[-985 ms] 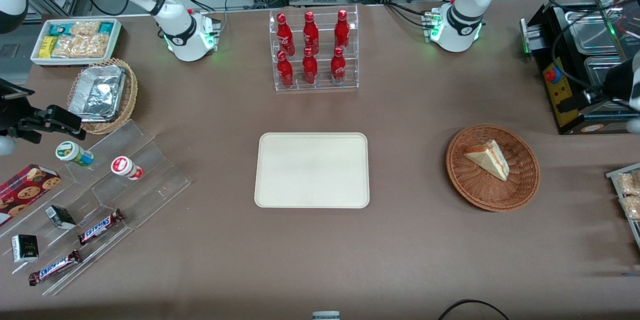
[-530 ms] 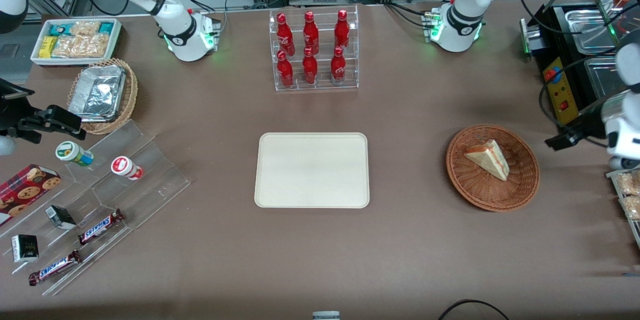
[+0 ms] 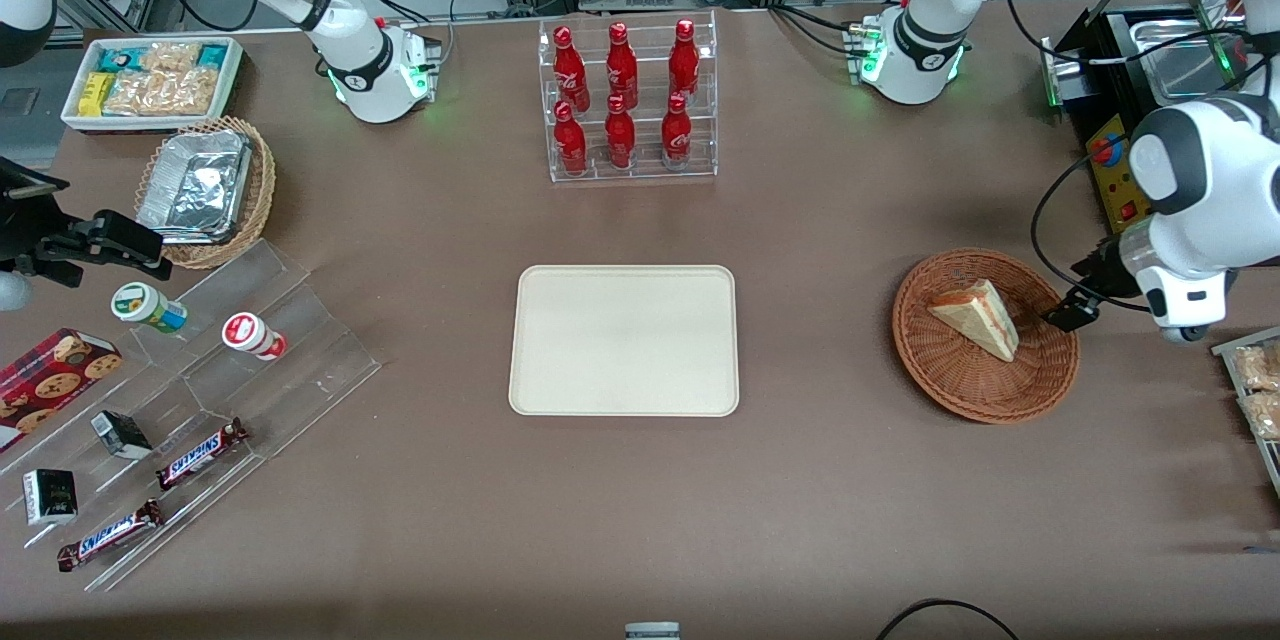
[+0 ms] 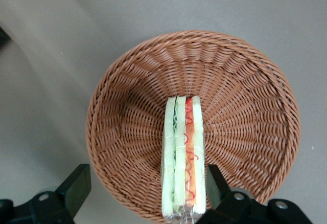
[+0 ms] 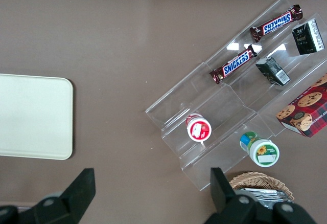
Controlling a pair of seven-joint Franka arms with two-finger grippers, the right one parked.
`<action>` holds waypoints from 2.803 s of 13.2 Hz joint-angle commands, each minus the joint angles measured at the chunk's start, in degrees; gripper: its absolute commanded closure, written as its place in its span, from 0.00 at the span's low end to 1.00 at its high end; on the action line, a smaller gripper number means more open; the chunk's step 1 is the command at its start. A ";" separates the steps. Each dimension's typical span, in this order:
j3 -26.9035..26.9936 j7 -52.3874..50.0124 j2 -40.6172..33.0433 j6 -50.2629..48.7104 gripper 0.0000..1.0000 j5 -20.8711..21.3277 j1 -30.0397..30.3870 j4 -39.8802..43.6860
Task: Place sandwich from basket to tray
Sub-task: 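Move the open left gripper down over the sandwich in the wicker basket, then close the left gripper on the sandwich and lift it, then carry the sandwich with the left gripper over the cream tray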
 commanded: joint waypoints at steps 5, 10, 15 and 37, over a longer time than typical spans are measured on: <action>-0.13 -6.20 4.02 7.37 0.00 -5.34 -3.45 -3.95; -0.21 -7.16 7.70 13.34 0.00 -5.52 -4.68 -4.92; -0.21 -9.01 9.99 16.34 0.07 -5.52 -6.97 -5.71; -7.41 -7.70 22.72 -14.42 0.65 -1.91 -25.59 36.54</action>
